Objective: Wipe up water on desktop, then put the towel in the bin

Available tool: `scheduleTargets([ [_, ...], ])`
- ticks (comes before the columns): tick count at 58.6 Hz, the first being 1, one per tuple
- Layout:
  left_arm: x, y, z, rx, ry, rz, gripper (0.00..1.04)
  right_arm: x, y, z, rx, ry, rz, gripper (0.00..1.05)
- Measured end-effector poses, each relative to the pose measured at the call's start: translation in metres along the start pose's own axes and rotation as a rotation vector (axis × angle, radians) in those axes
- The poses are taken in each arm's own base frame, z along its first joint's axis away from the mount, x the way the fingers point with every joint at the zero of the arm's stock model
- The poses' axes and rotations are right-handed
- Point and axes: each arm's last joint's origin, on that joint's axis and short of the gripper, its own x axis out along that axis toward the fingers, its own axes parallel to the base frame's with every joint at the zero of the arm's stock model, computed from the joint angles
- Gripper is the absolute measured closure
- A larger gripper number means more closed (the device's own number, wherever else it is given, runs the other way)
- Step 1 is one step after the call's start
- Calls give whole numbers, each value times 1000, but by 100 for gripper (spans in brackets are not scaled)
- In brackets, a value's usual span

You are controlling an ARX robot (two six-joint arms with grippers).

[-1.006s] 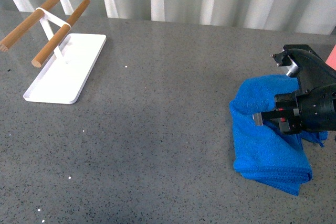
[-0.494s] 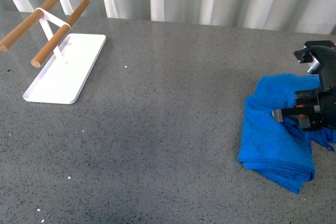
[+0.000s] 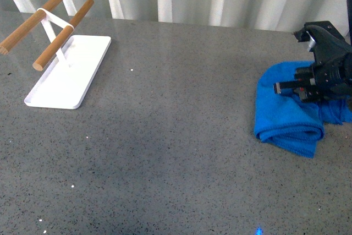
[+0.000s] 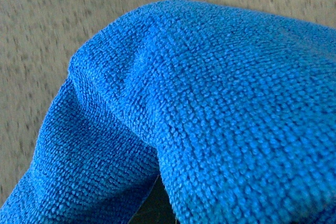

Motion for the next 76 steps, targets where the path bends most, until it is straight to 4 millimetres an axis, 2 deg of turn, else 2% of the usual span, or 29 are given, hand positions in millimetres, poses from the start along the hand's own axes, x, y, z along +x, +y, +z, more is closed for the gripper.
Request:
scheduleTargets([
  [11,0,0,0,0,0,0,7,26,16,29,-38,-21,16,100],
  [24,0,0,0,0,0,0,7,51,49,58,-107,-37,94,100],
  [31,0,0,0,0,0,0,7,55,70,66,-143,-41,161,100],
  [37,0,0,0,0,0,0,7,53,89,64,-171,-40,218,100],
  [47,0,0,0,0,0,0,7,41,119,48,-206,-40,378,100],
  [56,0,0,0,0,0,0,7,22,128,28,-226,-17,458,100],
  [63,0,0,0,0,0,0,7,-5,123,-4,-247,25,495,100],
  [67,0,0,0,0,0,0,7,-16,117,-15,-253,41,496,100],
  [76,0,0,0,0,0,0,7,-46,96,-46,-263,78,499,100],
])
